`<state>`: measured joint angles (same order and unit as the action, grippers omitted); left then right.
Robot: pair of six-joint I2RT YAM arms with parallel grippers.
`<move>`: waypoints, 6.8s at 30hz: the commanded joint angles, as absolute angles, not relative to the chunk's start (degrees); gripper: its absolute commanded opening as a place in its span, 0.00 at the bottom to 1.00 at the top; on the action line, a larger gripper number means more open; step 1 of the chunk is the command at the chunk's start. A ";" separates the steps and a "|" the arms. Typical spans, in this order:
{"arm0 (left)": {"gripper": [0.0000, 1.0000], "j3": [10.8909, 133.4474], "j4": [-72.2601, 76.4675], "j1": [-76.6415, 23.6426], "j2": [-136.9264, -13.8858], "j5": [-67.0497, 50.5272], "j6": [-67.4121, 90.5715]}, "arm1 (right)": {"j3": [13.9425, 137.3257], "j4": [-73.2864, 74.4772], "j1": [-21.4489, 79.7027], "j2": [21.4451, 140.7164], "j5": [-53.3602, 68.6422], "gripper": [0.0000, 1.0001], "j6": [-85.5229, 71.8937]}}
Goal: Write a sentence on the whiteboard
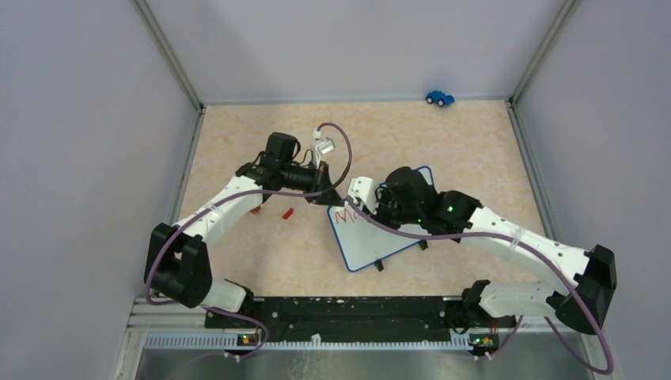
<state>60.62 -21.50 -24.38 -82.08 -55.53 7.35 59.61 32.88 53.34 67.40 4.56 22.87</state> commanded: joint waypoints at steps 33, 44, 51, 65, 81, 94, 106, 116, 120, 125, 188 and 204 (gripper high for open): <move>0.00 60.03 -20.74 -24.33 -82.00 -58.11 7.65 | 64.94 31.85 52.38 67.64 -0.29 0.00 21.29; 0.00 59.88 -20.79 -24.23 -81.82 -58.05 7.38 | 65.85 32.54 54.37 69.34 2.39 0.00 21.50; 0.00 59.59 -20.67 -24.20 -81.63 -57.96 7.17 | 65.43 33.19 54.73 67.81 4.44 0.00 21.87; 0.00 61.28 -22.51 -23.99 -83.46 -57.91 4.65 | 60.25 32.81 48.13 61.18 8.63 0.00 21.59; 0.00 61.74 -23.43 -23.99 -83.67 -58.03 4.36 | 60.96 31.12 46.58 63.02 11.50 0.00 20.65; 0.00 61.55 -22.93 -23.99 -83.49 -58.51 4.66 | 62.26 29.09 46.58 65.23 9.52 0.00 19.78; 0.00 61.44 -22.98 -23.99 -83.46 -58.62 4.75 | 61.92 28.55 46.61 65.57 7.40 0.00 19.82; 0.00 61.17 -22.87 -23.91 -83.29 -58.51 4.75 | 59.00 30.66 46.59 65.08 6.14 0.00 21.03; 0.00 61.20 -22.85 -23.91 -83.53 -58.52 4.79 | 57.99 31.77 46.65 64.54 6.22 0.00 21.43; 0.00 61.26 -22.68 -23.91 -83.83 -58.62 4.85 | 56.79 32.75 46.59 64.22 6.43 0.00 21.97; 0.00 60.53 -22.15 -23.83 -82.83 -59.74 4.79 | 60.22 35.08 45.79 63.95 -1.77 0.00 21.27; 0.00 60.47 -21.95 -23.82 -83.10 -60.06 4.92 | 62.95 33.68 45.62 64.21 -2.66 0.00 20.14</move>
<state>60.69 -21.78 -23.38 -83.53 -57.17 5.82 59.68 36.53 46.68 64.36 -0.27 20.78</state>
